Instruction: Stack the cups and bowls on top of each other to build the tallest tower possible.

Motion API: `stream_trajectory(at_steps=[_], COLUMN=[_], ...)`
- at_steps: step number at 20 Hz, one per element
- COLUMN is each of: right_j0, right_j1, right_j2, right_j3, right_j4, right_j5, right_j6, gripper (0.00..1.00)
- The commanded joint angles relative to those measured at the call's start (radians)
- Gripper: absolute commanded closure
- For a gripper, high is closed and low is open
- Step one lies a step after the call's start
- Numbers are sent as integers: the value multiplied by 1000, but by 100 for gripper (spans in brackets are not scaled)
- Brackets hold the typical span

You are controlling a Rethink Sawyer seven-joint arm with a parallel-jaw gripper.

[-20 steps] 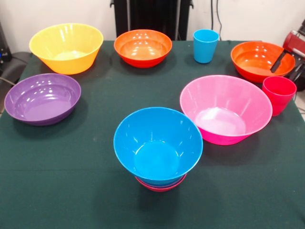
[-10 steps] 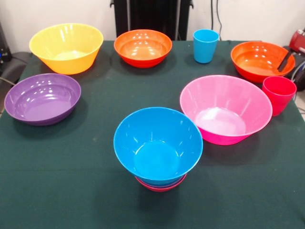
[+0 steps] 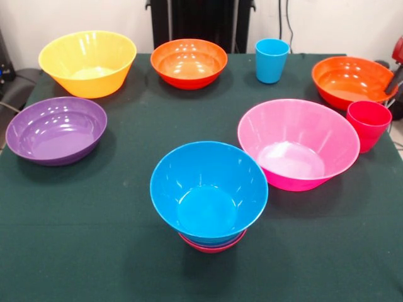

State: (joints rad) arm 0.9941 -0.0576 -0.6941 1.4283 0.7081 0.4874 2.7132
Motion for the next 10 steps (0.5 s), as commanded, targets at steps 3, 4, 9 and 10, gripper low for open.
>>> stream_trajectory(at_steps=[3,4,9,10], right_j0=[-14,-13,-9,-8], right_j1=[11,12,15,15], right_j2=[172,171,166,166], right_j3=[61,62,76,78], right_j4=[6,5,-3,-4], right_j5=[41,41,34,35], right_j6=[198,199,195,195], gripper=[100,100,100,100])
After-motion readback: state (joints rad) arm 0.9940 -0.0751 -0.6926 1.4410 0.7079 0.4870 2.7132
